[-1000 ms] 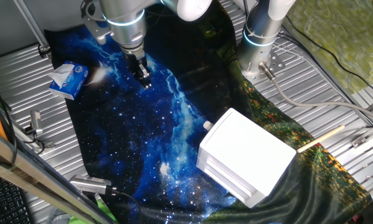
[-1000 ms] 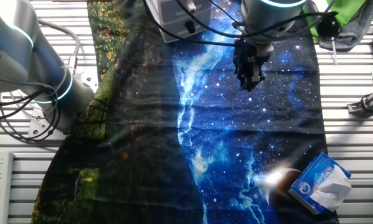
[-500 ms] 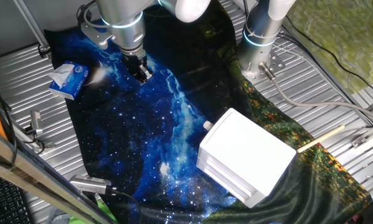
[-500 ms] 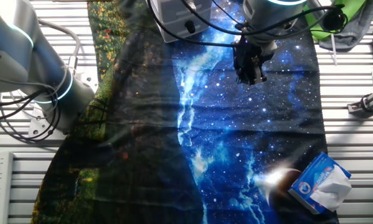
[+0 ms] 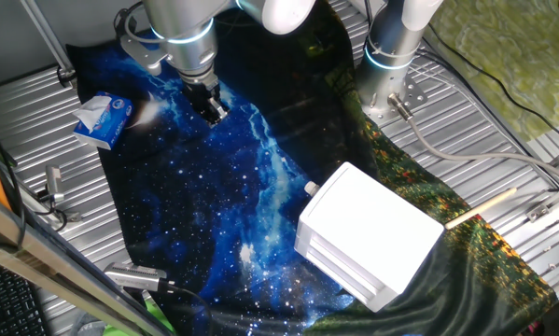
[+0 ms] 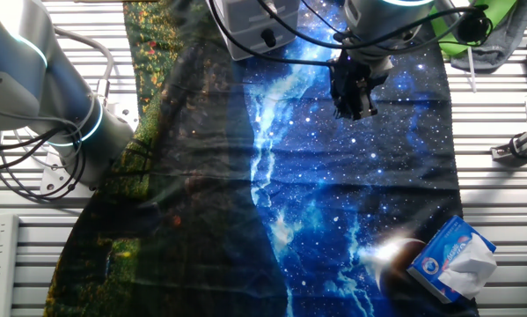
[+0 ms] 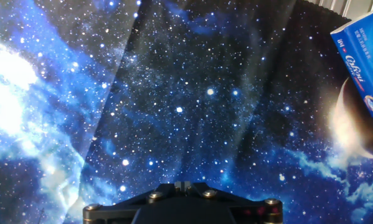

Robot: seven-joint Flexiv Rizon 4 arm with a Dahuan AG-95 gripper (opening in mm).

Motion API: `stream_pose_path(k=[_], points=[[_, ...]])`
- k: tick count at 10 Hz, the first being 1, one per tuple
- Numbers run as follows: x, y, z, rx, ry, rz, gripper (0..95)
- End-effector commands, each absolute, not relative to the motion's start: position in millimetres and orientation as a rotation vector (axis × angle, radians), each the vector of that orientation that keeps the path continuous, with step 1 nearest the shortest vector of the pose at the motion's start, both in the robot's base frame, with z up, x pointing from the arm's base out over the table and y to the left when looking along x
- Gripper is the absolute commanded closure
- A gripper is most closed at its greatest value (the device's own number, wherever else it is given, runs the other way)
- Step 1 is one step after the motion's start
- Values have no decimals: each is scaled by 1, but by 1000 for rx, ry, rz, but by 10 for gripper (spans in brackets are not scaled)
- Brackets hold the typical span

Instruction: Grasp the handle and open the drawer

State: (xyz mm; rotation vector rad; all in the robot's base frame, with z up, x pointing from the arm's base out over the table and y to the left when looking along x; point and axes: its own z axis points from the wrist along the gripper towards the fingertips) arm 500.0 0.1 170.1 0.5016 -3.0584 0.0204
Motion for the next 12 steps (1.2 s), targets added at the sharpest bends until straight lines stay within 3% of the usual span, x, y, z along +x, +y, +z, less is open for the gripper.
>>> stream_pose_path(k=[1,8,12], points=[[500,0,170,502,-3058,20,950],[500,0,170,480,-3055,11,950],[500,0,170,1037,-2909,52,950]])
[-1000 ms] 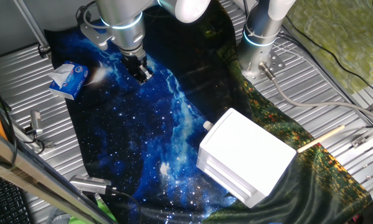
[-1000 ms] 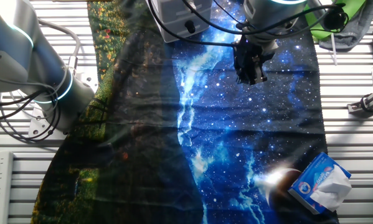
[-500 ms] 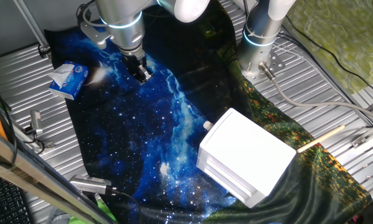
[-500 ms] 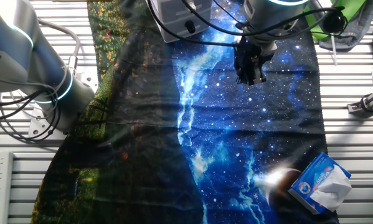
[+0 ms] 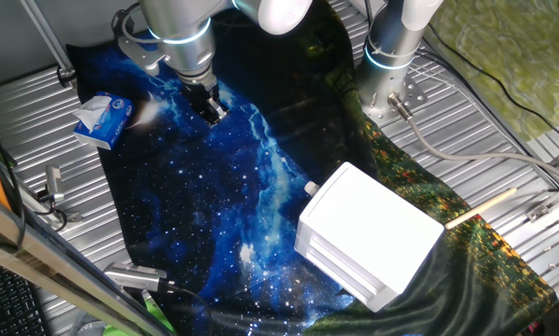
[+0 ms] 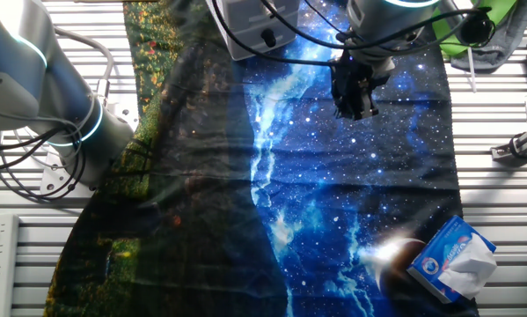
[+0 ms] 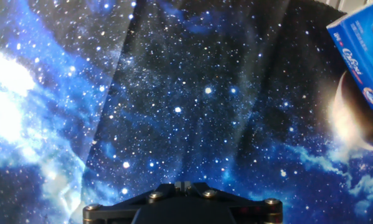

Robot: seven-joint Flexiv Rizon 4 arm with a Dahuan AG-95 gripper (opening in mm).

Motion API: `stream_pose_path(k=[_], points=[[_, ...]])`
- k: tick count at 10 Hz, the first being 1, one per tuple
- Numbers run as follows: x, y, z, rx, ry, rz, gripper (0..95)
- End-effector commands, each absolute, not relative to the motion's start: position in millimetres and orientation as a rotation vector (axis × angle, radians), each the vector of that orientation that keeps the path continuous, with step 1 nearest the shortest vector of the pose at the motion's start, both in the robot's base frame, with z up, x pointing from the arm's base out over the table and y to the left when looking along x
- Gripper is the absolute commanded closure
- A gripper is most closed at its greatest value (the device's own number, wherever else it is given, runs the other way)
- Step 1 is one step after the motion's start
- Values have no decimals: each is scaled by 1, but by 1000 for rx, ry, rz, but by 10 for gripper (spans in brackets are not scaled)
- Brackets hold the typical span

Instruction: Grasp the handle and open the drawer

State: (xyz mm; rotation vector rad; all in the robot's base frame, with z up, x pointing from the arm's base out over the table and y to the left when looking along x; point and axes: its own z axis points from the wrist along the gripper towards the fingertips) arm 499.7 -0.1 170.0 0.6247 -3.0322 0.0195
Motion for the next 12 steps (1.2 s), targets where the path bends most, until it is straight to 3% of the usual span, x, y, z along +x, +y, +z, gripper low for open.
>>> stream_pose_path(k=[1,6,12], points=[[500,0,170,1254,-2808,98,950],[500,0,171,2057,-2476,163,950],[501,3,170,2317,-2457,-24,950]])
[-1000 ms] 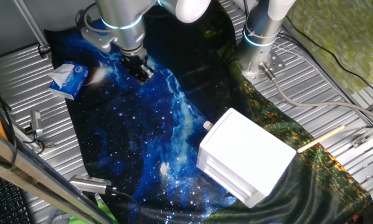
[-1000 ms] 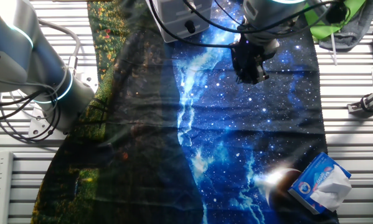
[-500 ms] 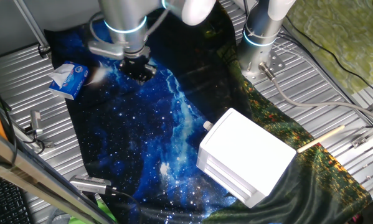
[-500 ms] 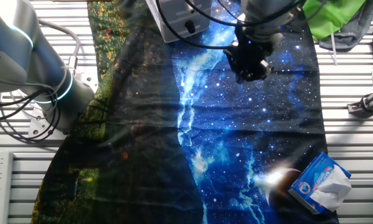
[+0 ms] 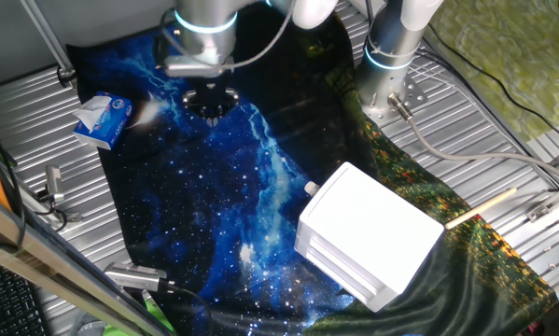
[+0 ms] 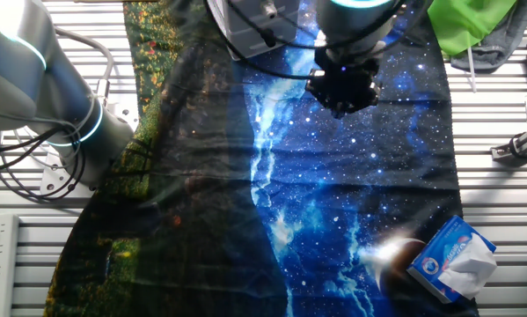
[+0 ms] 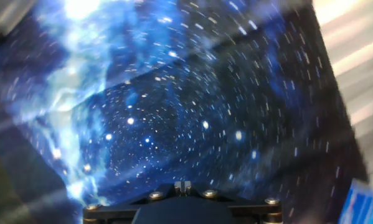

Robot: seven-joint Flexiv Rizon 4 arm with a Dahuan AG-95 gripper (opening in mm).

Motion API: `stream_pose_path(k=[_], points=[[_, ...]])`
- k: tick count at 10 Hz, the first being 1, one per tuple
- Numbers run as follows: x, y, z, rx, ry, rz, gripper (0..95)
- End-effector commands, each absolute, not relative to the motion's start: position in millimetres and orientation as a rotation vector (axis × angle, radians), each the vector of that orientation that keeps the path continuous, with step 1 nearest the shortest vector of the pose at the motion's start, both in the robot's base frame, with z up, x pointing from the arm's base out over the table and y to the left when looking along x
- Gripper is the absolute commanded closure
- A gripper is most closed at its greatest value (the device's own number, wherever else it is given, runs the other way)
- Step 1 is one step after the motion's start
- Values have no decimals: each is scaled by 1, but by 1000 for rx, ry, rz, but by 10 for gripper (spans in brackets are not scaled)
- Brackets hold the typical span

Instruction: Grasp the handle and open the drawer

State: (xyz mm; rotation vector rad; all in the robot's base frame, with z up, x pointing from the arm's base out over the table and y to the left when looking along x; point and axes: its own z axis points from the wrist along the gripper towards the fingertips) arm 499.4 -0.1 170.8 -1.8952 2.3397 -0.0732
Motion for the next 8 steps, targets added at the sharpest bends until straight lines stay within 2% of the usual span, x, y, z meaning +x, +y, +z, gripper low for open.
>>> stream_pose_path(k=[1,8], points=[[502,5,169,-1994,2103,34,950],[505,13,167,-1939,2002,184,950]])
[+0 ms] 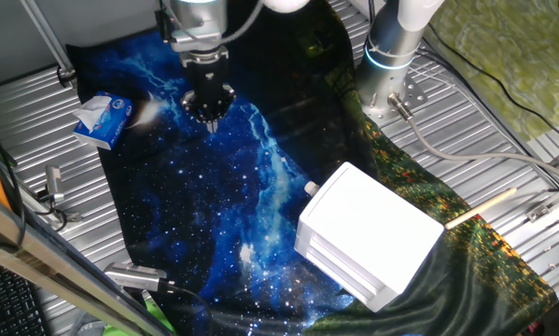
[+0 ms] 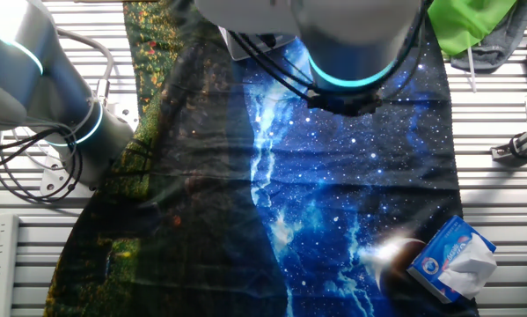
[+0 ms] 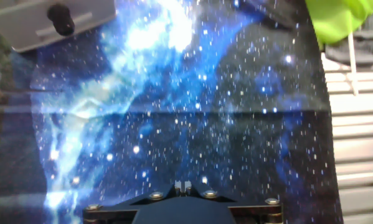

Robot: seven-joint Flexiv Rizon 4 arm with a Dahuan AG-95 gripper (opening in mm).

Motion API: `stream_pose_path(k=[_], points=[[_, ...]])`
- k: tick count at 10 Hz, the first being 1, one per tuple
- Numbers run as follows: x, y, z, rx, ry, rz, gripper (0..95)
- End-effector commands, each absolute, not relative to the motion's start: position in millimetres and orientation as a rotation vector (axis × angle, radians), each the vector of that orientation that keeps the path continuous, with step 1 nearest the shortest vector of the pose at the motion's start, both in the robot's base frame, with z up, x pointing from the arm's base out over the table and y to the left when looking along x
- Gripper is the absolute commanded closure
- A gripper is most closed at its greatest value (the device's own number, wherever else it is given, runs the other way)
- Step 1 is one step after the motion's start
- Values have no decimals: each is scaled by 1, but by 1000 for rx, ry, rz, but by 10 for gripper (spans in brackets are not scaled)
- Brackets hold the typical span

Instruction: Grasp the handle and open the drawer

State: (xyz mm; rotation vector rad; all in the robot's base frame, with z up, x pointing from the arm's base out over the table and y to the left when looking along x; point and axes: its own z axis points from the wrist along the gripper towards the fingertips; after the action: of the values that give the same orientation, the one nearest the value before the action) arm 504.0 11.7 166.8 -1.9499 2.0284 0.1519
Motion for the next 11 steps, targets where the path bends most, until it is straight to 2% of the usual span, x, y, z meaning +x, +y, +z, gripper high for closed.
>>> stream_pose_path(k=[1,6,11], points=[[505,13,167,-1934,1990,196,950],[505,13,166,-2067,1890,248,950],[505,13,166,-2151,1847,427,950]])
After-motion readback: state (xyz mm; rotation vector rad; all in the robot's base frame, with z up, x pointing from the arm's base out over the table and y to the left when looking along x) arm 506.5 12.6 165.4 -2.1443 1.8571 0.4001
